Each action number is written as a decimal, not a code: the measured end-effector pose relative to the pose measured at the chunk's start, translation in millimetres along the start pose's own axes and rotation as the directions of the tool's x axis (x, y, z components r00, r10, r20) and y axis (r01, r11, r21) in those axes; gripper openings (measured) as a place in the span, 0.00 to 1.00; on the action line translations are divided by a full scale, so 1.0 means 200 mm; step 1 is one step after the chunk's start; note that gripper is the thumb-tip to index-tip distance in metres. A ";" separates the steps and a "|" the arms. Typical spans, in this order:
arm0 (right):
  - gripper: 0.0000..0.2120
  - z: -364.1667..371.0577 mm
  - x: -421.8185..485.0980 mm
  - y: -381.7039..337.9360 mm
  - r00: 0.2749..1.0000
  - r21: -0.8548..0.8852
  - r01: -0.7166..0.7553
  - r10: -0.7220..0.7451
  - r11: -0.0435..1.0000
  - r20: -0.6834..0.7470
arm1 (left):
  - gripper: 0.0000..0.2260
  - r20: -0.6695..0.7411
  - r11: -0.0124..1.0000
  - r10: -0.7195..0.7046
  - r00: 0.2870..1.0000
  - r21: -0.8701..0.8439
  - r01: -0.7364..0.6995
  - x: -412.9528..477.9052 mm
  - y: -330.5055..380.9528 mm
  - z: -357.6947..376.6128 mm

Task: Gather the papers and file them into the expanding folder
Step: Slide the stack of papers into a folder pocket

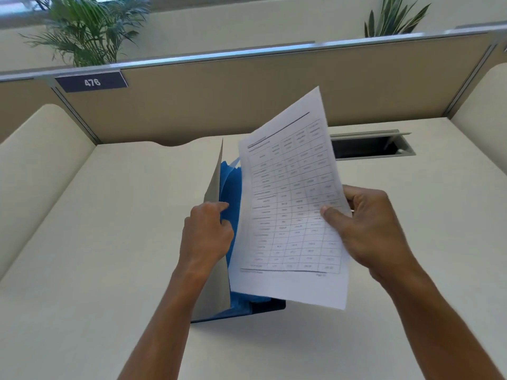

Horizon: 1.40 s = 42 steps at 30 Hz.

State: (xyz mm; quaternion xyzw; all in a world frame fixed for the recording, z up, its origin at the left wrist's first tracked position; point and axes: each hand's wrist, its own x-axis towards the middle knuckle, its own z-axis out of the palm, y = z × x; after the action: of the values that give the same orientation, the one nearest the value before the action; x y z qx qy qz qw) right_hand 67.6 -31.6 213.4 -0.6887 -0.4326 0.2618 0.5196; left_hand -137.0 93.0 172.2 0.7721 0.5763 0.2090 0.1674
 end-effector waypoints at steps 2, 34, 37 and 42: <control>0.10 0.03 0.00 0.00 0.999 -0.002 -0.026 0.026 1.000 0.043 | 0.15 -0.013 1.000 -0.005 1.000 0.003 0.005 0.00 0.00 0.00; 0.12 0.06 0.01 -0.09 0.978 -0.008 -0.162 0.162 0.987 0.128 | 0.28 -0.096 0.997 -0.075 0.993 -0.007 0.075 0.03 -0.01 -0.03; 0.12 0.09 0.05 -0.11 0.975 -0.039 -0.139 0.144 0.990 0.170 | 0.27 -0.091 0.998 -0.067 0.994 -0.022 0.065 0.02 -0.01 -0.03; 0.14 0.16 0.14 -0.16 0.956 -0.097 -0.128 0.149 0.987 0.254 | 0.24 -0.067 0.999 -0.034 0.997 -0.036 0.032 0.02 -0.01 -0.04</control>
State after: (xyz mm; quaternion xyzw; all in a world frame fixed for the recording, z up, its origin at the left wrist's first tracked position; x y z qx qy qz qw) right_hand 45.3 11.2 235.4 -0.6972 -0.4578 0.3685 0.4106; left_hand -141.7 96.9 177.6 0.7518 0.5907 0.2422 0.1647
